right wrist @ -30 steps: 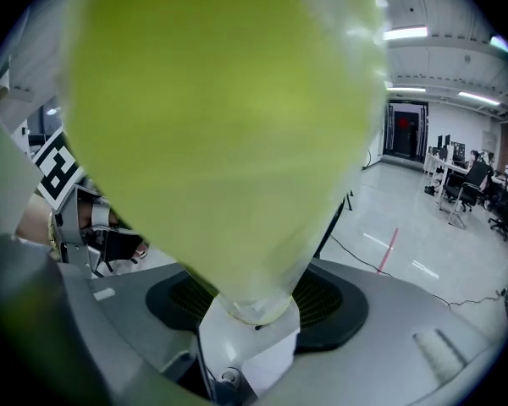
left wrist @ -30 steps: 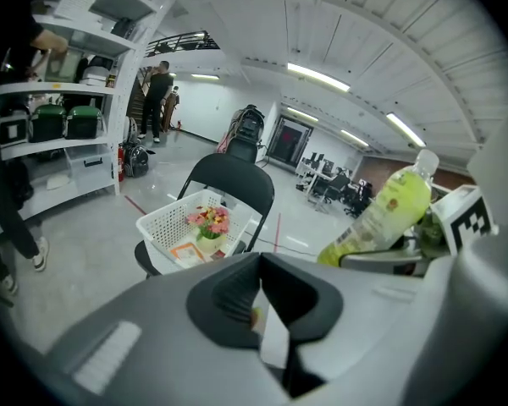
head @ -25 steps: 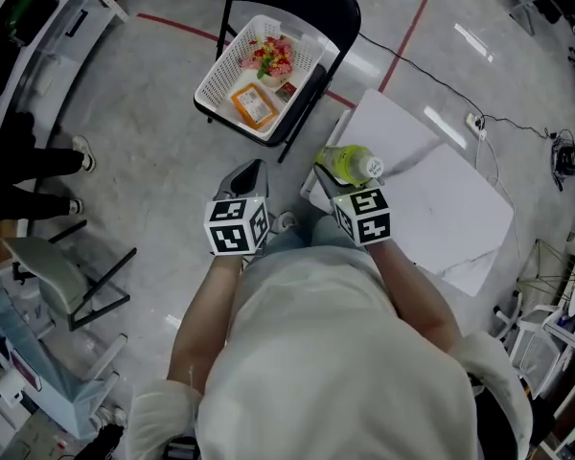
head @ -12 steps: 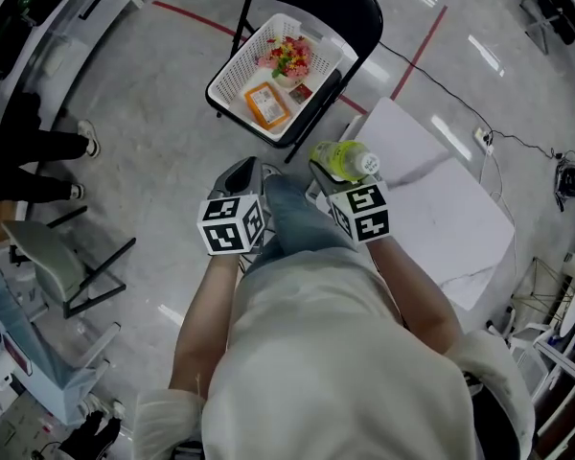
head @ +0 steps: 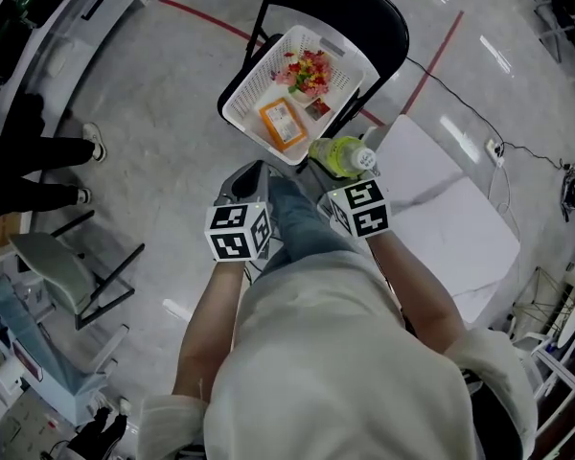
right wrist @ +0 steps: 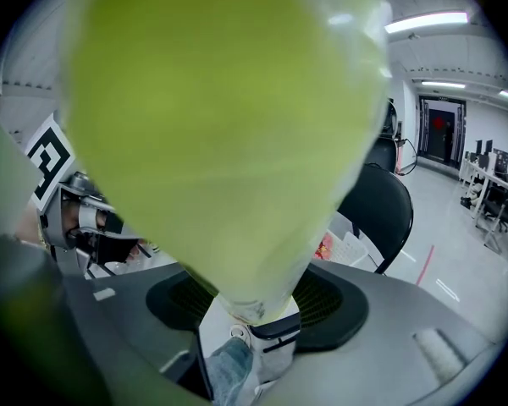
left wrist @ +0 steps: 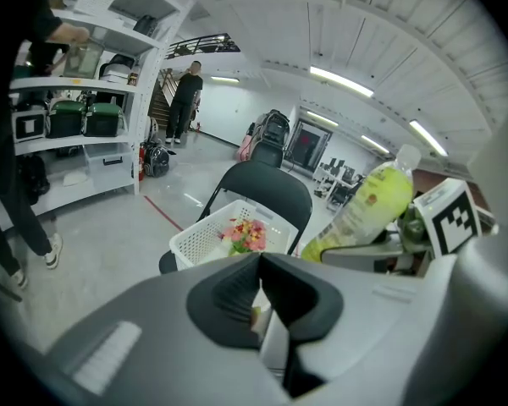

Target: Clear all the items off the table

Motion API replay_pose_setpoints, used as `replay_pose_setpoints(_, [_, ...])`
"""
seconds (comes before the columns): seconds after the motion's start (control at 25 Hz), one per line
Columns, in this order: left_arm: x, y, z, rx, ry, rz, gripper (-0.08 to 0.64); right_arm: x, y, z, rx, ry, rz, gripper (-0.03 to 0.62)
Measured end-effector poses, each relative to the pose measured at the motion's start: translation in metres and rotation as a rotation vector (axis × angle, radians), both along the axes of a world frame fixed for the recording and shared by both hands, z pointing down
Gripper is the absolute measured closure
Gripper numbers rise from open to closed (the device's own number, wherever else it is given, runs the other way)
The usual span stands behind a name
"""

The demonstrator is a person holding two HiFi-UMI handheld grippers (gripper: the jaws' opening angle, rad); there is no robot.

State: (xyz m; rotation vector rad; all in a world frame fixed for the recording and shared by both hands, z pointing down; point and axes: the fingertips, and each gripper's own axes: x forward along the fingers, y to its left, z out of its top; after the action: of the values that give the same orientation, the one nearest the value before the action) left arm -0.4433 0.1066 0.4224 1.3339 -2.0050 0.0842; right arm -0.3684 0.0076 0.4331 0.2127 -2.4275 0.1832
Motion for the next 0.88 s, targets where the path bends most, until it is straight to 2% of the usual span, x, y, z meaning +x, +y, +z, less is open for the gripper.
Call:
replay_pose_setpoints(0.36, [-0.053,-0.014,0.021,-0.026,0.068,-0.067,0.551,-0.058,-0.024,0.025,-0.028,0.052,-0.022,0.321])
replay_pose_setpoints(0.88, [-0.097,-0.043,0.068,-0.082,0.11,-0.063,0.551,-0.135,-0.045,0.085,-0.042,0.083,-0.063,0.321])
